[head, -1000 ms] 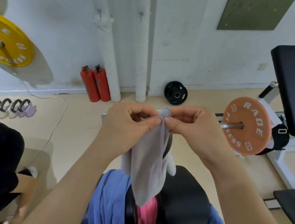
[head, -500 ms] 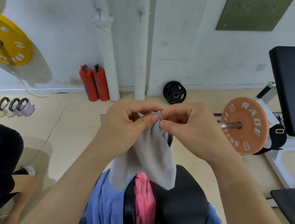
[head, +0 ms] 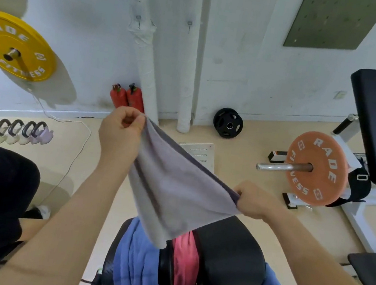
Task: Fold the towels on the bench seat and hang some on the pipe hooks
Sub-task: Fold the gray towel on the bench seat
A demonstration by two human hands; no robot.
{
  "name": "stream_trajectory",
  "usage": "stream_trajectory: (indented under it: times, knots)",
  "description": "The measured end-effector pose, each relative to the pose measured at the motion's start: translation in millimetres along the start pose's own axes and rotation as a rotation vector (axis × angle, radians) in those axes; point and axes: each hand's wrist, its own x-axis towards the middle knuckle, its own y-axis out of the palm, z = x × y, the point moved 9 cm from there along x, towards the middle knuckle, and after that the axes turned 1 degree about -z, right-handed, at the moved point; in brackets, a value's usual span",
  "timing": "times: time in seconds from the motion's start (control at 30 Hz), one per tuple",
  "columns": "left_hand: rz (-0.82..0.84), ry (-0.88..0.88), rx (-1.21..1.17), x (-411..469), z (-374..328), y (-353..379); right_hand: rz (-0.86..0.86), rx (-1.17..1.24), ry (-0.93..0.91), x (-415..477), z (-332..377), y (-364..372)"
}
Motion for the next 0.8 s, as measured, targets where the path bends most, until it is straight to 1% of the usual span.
stream_trajectory:
  times: [0.1,0.2,0.27,0.33,0.37,0.4,0.5,0.53,0.57,0.63,0.73,0.8]
  knots:
    - [0.032,-0.209,0.133,2,69,0,0.101,0.171,0.042,-1,-12,-12]
    - [0.054,-0.321,0.221,-2,106,-2,0.098,0.123,0.033,0,-11,-39]
    - [0.054,-0.370,0.162,0,112,-1,0.089,0.085,0.064,3,-9,-54]
    - [0.045,-0.422,0.001,7,106,3,0.028,0.086,0.099,11,-8,-73]
    - [0.051,-0.447,-0.089,11,101,6,-0.046,0.118,0.108,16,-6,-86]
    - [0.075,-0.467,-0.179,16,92,10,-0.155,0.193,0.108,21,-4,-103]
    - [0.152,-0.471,-0.437,27,61,20,-0.570,0.513,0.057,15,-2,-159]
    - [0.172,-0.462,-0.487,27,54,20,-0.663,0.570,0.029,7,0,-167]
    - [0.191,-0.453,-0.502,24,50,19,-0.712,0.600,0.002,-1,1,-168]
    - [0.204,-0.474,-0.474,14,55,14,-0.696,0.588,-0.032,-12,2,-151]
    - [0.126,-0.587,-0.344,-19,101,-4,-0.511,0.519,-0.004,-4,-20,-79]
    - [0.127,-0.672,-0.244,-54,140,-14,-0.402,0.518,0.046,1,-43,-28]
